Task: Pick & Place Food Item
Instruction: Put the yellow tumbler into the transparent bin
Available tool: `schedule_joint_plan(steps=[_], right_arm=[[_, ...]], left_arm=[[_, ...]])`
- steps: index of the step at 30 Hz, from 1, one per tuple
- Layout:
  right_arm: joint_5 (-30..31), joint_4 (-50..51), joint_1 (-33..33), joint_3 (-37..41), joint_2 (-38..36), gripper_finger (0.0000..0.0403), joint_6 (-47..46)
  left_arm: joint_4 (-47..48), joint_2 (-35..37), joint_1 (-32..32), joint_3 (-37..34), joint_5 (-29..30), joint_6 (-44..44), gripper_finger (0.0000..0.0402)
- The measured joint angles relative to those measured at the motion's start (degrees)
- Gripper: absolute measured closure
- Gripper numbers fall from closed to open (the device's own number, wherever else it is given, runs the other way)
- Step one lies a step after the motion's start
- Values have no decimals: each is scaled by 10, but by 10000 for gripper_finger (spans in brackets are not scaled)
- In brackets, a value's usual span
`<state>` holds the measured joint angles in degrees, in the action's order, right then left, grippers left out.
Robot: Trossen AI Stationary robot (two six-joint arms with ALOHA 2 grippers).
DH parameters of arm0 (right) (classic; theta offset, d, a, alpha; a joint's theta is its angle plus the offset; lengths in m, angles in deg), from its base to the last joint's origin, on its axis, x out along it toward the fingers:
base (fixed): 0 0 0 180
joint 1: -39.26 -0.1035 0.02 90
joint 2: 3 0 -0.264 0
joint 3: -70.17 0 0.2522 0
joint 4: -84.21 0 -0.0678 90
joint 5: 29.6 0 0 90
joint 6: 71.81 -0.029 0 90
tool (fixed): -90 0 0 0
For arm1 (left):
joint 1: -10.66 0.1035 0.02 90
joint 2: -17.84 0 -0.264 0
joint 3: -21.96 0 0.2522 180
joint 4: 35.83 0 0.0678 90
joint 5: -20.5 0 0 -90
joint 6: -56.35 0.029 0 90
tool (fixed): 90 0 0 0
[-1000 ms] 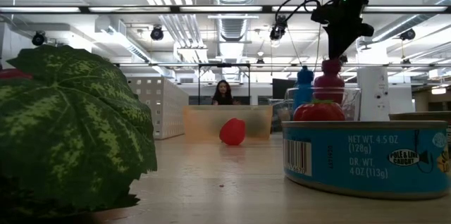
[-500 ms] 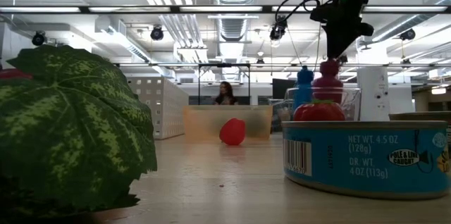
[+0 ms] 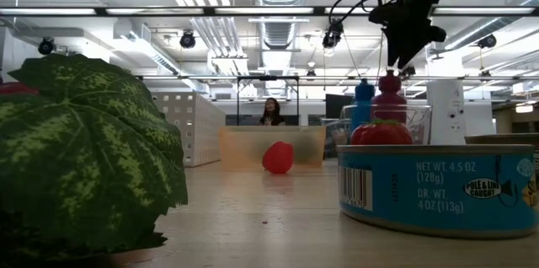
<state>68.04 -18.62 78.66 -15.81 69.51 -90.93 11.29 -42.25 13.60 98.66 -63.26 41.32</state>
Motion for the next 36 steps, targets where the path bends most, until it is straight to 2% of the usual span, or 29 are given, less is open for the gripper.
schedule_joint_plan(steps=[14, 21, 27, 36], right_arm=[[-1, 2, 0, -81, -3, 276, -4], [-1, 1, -21, -110, -21, 296, -4], [0, 2, -68, -109, -50, 318, -4], [15, 1, -189, -109, -76, 350, -3]], left_arm=[[4, 0, 0, 0, 0, 0, 55], [12, 0, 0, -4, 0, -13, 55], [12, 0, 0, -4, 0, -15, 53], [12, 0, 0, -4, 0, -15, 51]])
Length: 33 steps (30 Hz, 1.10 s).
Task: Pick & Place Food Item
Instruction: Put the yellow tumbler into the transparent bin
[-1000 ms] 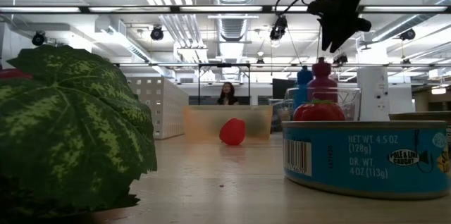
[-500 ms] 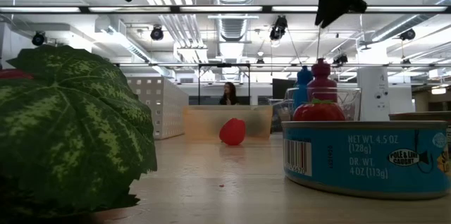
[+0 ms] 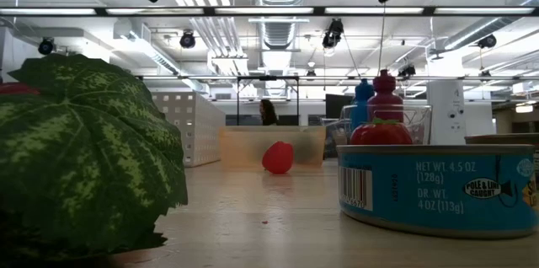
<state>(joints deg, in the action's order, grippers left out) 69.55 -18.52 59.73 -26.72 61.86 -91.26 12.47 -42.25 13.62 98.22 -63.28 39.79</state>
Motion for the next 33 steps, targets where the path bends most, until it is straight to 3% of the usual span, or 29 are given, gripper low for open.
schedule_joint_plan(steps=[6, 9, 13, 24, 33], right_arm=[[0, -10, -89, 0, 3, 360, 0], [0, -24, -128, 1, 3, 359, 0], [0, -48, -169, 1, 3, 360, 1], [3, -59, -230, 1, 3, 360, 1], [15, -58, -241, 4, 5, 360, 2]], left_arm=[[-19, 0, -3, -1, -16, 58, 50], [-86, -4, -19, -1, -58, 83, 53], [-141, -5, -52, -1, -65, 104, 55], [-125, -30, -130, 0, -22, 86, 57], [-70, -69, -154, -1, -14, 12, 55]])
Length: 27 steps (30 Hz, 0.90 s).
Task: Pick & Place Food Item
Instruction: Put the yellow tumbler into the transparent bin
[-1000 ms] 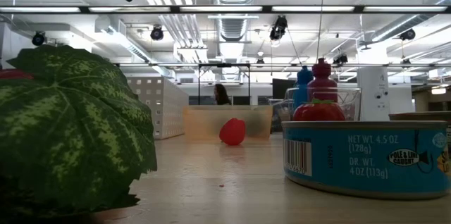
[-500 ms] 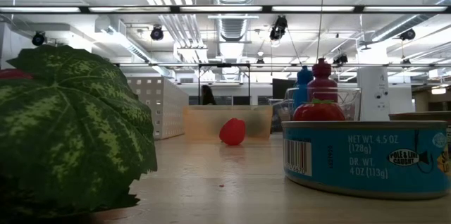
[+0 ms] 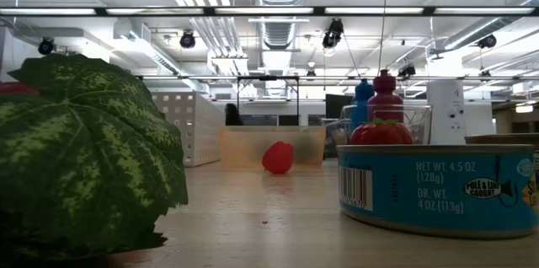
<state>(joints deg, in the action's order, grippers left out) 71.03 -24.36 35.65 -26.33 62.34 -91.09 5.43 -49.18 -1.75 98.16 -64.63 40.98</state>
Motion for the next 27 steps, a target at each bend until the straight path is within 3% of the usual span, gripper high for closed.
schedule_joint_plan(steps=[8, 16, 21, 27], right_arm=[[-4, 4, -2, 5, 0, 360, 33], [-13, 5, -2, 5, -1, 360, 72], [-17, 5, -1, 6, -1, 360, 80], [-17, 5, -1, 6, -1, 364, 90]], left_arm=[[103, -20, -36, 0, 0, -68, 52], [128, -52, -85, 5, 0, -139, 57], [180, -78, -114, 51, 0, -207, 55], [256, -143, -139, 120, -7, -222, 55]])
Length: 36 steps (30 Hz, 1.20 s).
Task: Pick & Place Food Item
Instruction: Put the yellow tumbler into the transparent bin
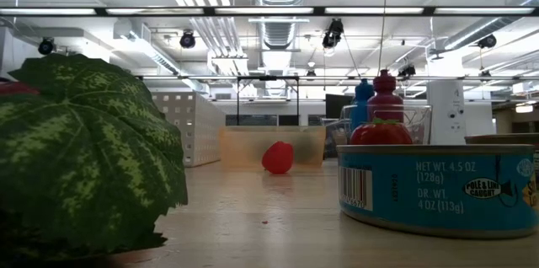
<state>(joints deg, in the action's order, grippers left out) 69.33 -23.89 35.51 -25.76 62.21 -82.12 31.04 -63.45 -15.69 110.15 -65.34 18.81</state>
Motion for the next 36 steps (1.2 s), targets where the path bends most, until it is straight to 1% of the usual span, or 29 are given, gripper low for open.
schedule_joint_plan(steps=[5, 9, 13, 19, 25, 28, 31, 36], right_arm=[[0, 0, 0, 0, 0, 364, -1], [0, -1, 0, 0, 0, 364, -2], [0, -1, 0, 0, 0, 364, -5], [1, -2, 0, 0, 0, 364, -15], [2, -3, 0, 0, 0, 364, -17], [2, -9, 0, 0, 0, 364, -17], [2, -25, 0, 0, 0, 364, -17], [2, -49, 0, 0, 0, 364, -17]], left_arm=[[90, -48, -8, 61, -20, 5, 53], [155, -63, -14, 98, -61, -20, 55], [188, -52, -15, 112, -104, -108, 53], [211, -28, -39, 113, -117, -256, 50], [273, -22, -79, 115, -187, -409, 48], [308, -22, -99, 115, -207, -476, 50], [320, -21, -116, 115, -208, -520, 53], [318, -21, -134, 115, -206, -545, 54]])
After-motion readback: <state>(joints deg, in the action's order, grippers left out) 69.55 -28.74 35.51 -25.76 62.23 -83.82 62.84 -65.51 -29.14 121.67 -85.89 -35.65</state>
